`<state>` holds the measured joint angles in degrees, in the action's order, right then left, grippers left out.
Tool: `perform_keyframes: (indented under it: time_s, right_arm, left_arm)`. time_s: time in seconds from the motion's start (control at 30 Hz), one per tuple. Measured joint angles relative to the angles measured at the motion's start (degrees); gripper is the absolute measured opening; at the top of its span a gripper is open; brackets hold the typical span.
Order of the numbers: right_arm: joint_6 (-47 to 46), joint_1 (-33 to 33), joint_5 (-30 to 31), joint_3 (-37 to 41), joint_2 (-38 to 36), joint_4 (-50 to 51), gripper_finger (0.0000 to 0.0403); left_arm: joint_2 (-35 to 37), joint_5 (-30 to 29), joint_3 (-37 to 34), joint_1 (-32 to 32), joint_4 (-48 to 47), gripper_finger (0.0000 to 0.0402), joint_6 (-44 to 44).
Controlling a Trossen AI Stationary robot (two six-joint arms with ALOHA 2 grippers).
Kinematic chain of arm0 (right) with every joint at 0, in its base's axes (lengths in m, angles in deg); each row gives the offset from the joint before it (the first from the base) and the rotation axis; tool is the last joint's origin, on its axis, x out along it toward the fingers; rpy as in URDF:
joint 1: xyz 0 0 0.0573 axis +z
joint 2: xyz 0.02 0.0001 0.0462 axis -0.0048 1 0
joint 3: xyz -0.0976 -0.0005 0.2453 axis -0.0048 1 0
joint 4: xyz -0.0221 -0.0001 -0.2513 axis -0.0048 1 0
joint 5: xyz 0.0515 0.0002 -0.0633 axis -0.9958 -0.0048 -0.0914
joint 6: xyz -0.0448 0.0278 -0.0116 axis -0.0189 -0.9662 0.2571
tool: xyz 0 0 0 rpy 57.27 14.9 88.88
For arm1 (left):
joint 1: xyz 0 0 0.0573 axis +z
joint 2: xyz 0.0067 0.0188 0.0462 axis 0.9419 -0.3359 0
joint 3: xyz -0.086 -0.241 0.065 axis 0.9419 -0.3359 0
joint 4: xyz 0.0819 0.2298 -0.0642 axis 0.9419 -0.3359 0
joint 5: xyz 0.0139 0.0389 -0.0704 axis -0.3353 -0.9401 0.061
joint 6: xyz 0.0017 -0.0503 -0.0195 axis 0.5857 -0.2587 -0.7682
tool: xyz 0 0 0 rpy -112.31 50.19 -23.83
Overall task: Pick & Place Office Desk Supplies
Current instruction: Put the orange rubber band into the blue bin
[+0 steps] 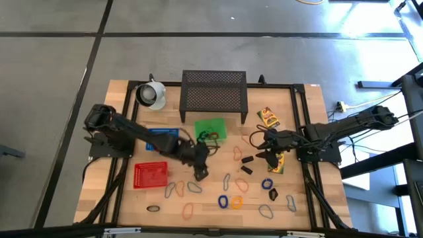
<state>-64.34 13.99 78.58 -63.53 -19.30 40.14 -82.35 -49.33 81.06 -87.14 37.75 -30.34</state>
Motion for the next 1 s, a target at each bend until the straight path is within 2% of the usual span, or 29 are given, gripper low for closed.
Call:
perform_keyframes:
  time_s: [0.1,0.27,0.47,0.57,0.77,0.9,1.0]
  right_arm:
    - [0.2,1.1,0.0,0.0,0.0,0.0,0.0208]
    - [0.4,2.1,0.3,0.0,0.0,0.0,0.0208]
    - [0.7,2.5,0.5,0.0,0.0,-0.2,0.0208]
    - [0.6,2.5,0.5,0.0,0.0,-0.2,0.0208]
    - [0.7,2.5,0.5,0.0,0.0,-0.2,0.0208]
    - [1.1,2.5,0.5,0.0,0.0,-0.2,0.0208]
    - [1.1,2.5,0.5,0.1,0.0,-0.2,0.0208]
  left_arm:
    - [-0.2,-5.4,0.0,-3.7,-1.8,0.0217,-3.3]
    - [-3.3,-13.3,0.0,-8.5,-3.1,0.0219,-2.5]
    - [-9.4,-15.9,0.0,-11.3,-3.4,0.0218,1.1]
    - [-11.7,-15.9,0.0,-11.5,-3.2,0.0218,1.3]
    - [-15.1,-11.1,0.3,-10.4,-3.0,0.0212,0.5]
    - [-16.3,-8.5,0.4,-9.2,-3.3,0.0181,-2.8]
    - [-16.7,-7.3,0.4,-8.7,-3.1,0.0139,-3.7]
